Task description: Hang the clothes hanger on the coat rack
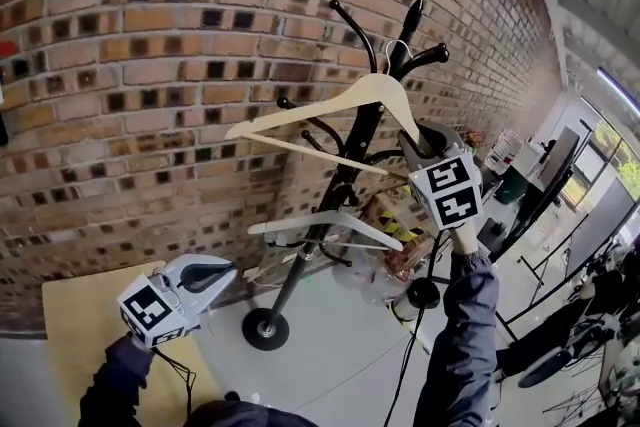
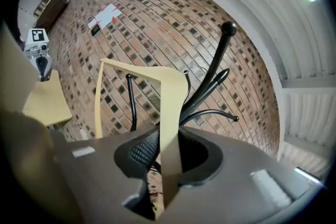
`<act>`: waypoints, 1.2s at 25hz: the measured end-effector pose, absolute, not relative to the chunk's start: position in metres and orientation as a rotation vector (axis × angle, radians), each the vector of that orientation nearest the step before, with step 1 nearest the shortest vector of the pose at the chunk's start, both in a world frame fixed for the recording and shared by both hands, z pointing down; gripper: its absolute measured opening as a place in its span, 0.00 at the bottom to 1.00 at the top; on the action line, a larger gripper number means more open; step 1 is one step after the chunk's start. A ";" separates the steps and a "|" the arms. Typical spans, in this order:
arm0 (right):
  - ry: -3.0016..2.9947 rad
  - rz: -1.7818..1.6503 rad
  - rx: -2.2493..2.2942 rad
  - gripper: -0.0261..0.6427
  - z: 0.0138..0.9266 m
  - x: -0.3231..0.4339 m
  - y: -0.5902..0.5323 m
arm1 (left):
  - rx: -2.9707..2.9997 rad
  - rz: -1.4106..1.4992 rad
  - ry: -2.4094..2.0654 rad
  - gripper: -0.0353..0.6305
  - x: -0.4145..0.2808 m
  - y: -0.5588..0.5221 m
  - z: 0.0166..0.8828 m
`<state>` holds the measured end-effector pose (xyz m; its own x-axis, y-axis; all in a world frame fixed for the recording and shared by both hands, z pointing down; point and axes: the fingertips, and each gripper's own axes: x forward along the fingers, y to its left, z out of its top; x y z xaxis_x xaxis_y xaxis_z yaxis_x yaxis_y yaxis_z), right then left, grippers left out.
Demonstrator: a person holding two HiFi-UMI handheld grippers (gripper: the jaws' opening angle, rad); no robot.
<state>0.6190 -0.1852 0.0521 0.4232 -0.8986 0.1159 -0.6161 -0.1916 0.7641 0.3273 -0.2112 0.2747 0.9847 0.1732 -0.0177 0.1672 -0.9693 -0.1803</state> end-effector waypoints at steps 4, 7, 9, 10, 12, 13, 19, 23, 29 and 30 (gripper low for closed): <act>-1.251 -0.405 1.940 0.18 0.068 0.645 -0.180 | -2.989 0.052 -0.281 0.05 0.325 -0.209 0.293; -1.246 -0.372 1.961 0.18 0.086 0.657 -0.172 | -3.028 0.024 -0.307 0.05 0.322 -0.207 0.309; -1.253 -0.366 1.966 0.18 0.096 0.660 -0.171 | -3.048 0.001 -0.321 0.05 0.322 -0.205 0.318; -1.250 -0.368 1.965 0.18 0.101 0.661 -0.172 | -3.059 -0.003 -0.327 0.05 0.322 -0.204 0.322; -1.240 -0.364 1.959 0.18 0.111 0.664 -0.175 | -3.080 -0.010 -0.340 0.05 0.324 -0.201 0.329; -1.238 -0.357 1.959 0.18 0.118 0.666 -0.177 | -3.088 -0.024 -0.352 0.05 0.325 -0.198 0.333; -1.196 -0.392 1.981 0.18 0.144 0.674 -0.186 | -3.128 -0.062 -0.402 0.05 0.329 -0.185 0.352; -1.135 -0.431 2.012 0.18 0.140 0.672 -0.188 | -3.145 -0.092 -0.433 0.05 0.330 -0.179 0.359; -1.089 -0.446 2.134 0.31 0.130 0.675 -0.165 | -3.169 -0.111 -0.437 0.05 0.328 -0.172 0.361; -1.066 -0.465 2.154 0.33 0.127 0.675 -0.158 | -3.165 -0.123 -0.439 0.05 0.328 -0.171 0.365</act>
<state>0.6746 -0.1579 0.1275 0.6009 -0.7991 -0.0171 -0.5560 -0.4333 0.7093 0.3284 -0.1715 0.3647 0.9593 0.2739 0.0686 0.2696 -0.9607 0.0660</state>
